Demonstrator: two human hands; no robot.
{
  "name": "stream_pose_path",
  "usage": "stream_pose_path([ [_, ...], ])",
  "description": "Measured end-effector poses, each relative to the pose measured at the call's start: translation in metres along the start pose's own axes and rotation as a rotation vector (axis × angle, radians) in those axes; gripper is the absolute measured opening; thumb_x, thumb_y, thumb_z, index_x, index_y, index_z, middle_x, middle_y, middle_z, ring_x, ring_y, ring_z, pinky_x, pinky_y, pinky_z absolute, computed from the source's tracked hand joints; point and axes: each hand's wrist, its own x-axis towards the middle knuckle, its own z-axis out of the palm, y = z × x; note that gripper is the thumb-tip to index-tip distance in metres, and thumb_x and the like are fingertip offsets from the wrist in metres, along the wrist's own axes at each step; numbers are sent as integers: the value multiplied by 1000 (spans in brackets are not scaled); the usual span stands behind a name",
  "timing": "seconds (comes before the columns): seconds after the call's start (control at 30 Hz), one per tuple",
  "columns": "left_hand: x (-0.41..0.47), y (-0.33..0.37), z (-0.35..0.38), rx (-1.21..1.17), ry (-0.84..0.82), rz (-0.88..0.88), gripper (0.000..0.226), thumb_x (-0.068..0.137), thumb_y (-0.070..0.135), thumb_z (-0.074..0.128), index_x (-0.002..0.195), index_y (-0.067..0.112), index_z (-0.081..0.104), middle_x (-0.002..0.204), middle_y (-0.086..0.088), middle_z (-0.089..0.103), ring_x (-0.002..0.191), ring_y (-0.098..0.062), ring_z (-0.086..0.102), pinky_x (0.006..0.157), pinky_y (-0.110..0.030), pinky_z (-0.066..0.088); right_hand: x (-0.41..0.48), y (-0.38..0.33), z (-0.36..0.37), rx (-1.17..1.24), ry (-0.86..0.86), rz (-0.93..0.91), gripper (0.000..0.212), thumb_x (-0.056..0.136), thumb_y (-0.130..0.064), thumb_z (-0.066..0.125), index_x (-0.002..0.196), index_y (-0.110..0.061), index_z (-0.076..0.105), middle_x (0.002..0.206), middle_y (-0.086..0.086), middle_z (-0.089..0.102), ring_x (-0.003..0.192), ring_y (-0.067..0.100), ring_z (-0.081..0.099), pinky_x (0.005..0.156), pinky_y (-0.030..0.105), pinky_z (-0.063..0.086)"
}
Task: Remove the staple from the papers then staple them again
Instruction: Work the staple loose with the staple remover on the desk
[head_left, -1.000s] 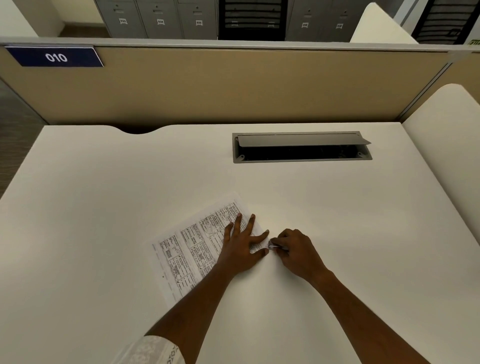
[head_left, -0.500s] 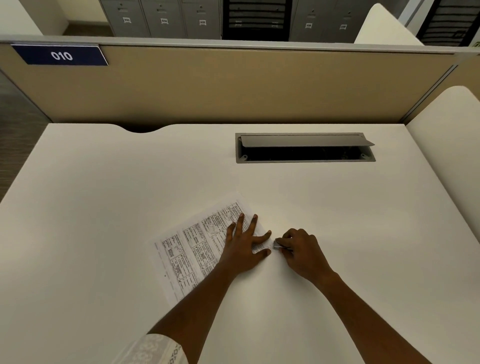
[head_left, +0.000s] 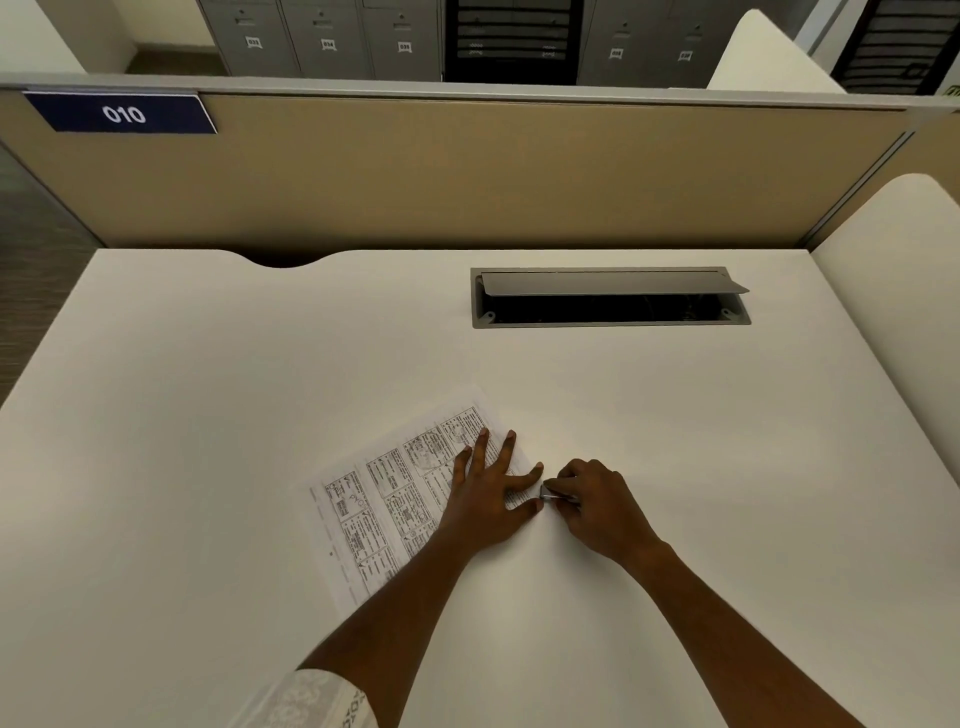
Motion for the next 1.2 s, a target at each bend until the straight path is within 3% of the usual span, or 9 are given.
stream_pose_path([
  [0.4,2,1,-1,-1,-6,-23,52,94,66,54,145,51,51,174,4,11,161,-29,-11,125,-49,-8,10,10,1,224,-37,103,14,91,-23,71,100,-20,81,84,9,72,80,23,67,74,42,54],
  [0.57,2,2,-2,20,-20,-29,53,95,67,51,145,52,50,175,4,9,161,-29,-11,126,-51,-6,11,12,5,284,-41,164,15,89,-26,74,101,-23,81,90,3,76,83,15,66,72,22,49],
  [0.67,1,2,-1,12,-10,-24,53,94,67,52,145,51,51,175,4,10,161,-29,-10,126,-51,-6,10,11,6,320,-22,189,14,88,-25,76,99,-19,82,94,2,79,86,13,69,76,21,51],
  [0.77,1,2,-1,4,-1,-22,53,94,67,52,145,51,51,175,4,10,161,-29,-10,125,-49,-9,10,10,6,397,-5,233,12,85,-24,79,95,-18,82,94,-3,80,85,4,70,73,8,49],
  [0.9,1,2,-1,25,-1,-16,53,95,66,52,145,50,51,175,4,10,161,-30,-9,125,-49,-8,11,10,6,484,30,325,15,78,-29,85,88,-18,81,85,-6,79,81,3,71,72,15,51],
  [1.1,0,2,-3,20,-3,-9,54,95,64,54,146,49,51,175,3,8,161,-30,-10,125,-49,-10,11,11,7,614,43,428,12,73,-32,89,74,-34,77,72,-19,75,72,-9,68,59,4,46],
  [1.2,0,3,-3,13,-10,-14,54,95,64,54,147,49,51,175,3,8,161,-30,-11,125,-49,-10,10,12,8,662,45,473,9,74,-31,88,73,-32,79,74,-18,77,75,-5,70,58,6,47],
])
